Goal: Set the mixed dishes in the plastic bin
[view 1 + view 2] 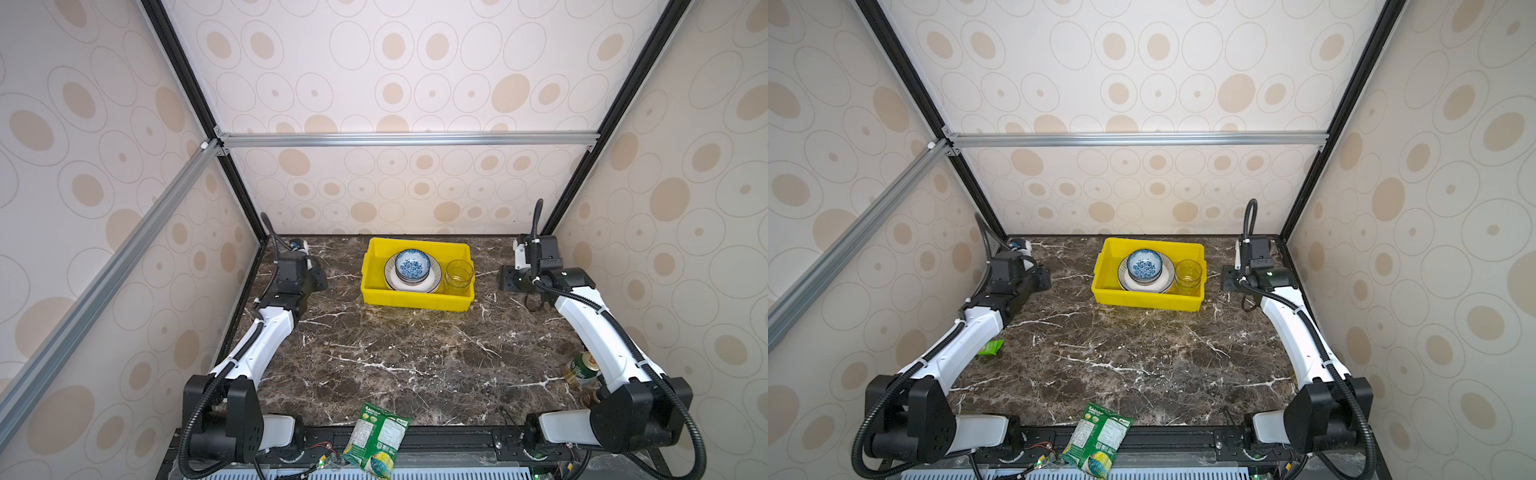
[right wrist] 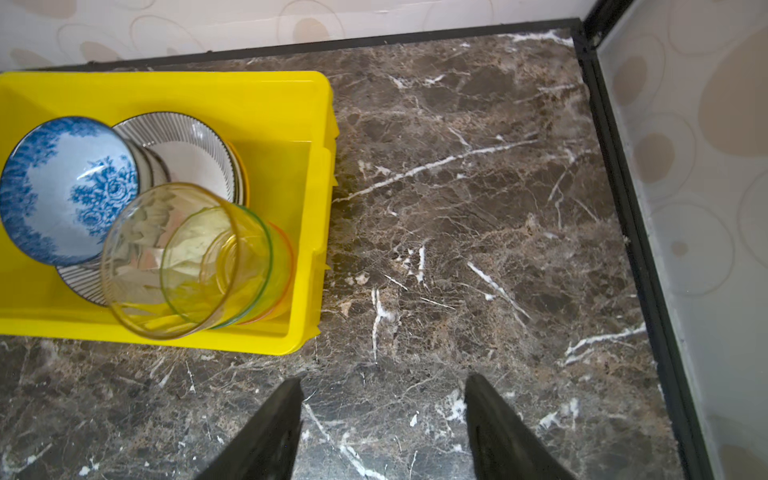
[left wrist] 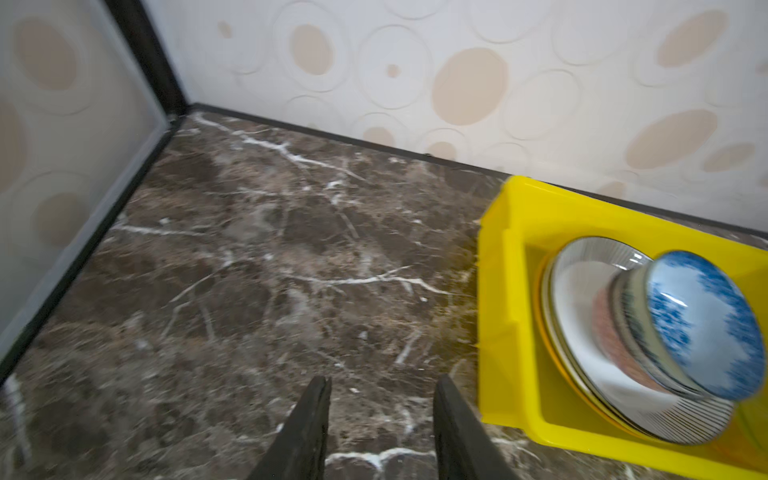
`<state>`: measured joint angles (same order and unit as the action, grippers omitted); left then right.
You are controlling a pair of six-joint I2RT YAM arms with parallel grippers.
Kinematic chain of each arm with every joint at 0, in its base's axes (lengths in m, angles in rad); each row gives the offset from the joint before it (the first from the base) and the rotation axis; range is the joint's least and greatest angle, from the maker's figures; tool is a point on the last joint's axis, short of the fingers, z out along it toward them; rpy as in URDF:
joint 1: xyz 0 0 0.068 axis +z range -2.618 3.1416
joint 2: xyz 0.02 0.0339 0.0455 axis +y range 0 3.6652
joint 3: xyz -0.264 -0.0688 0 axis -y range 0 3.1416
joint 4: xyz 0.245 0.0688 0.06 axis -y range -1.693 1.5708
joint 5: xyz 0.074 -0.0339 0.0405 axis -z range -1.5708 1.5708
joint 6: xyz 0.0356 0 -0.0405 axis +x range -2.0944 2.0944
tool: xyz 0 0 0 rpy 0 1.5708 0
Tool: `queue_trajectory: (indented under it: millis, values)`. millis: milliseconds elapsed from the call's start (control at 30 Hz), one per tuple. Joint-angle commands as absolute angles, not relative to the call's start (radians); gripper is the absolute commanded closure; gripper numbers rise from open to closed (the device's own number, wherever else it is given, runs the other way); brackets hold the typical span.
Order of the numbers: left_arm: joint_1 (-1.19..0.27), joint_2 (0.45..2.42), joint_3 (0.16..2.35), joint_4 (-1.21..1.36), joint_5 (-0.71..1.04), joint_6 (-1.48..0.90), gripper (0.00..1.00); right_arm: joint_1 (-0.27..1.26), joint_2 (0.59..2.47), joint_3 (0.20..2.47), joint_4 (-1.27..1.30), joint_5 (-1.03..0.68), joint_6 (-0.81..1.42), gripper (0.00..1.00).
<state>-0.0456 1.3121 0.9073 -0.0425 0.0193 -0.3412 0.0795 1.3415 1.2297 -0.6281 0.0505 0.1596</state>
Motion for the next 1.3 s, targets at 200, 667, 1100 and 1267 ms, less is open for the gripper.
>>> queue_trajectory:
  millis: [200,667,1100,1267]
  values:
    - [0.068,1.253,0.68,0.226,-0.099,-0.342,0.55,-0.102,1.275,0.958,-0.274,-0.11,0.194,0.27]
    - [0.156,1.302,0.475,0.566,-0.122,-0.315,0.51,-0.19,1.306,0.722,0.059,-0.132,0.159,0.2]
    - [0.178,1.349,0.353,0.811,-0.063,-0.294,0.49,-0.206,1.414,0.588,0.348,-0.154,0.177,0.2]
    - [0.178,1.386,0.316,0.923,-0.016,-0.285,0.48,-0.206,1.447,0.513,0.528,-0.187,0.197,0.2]
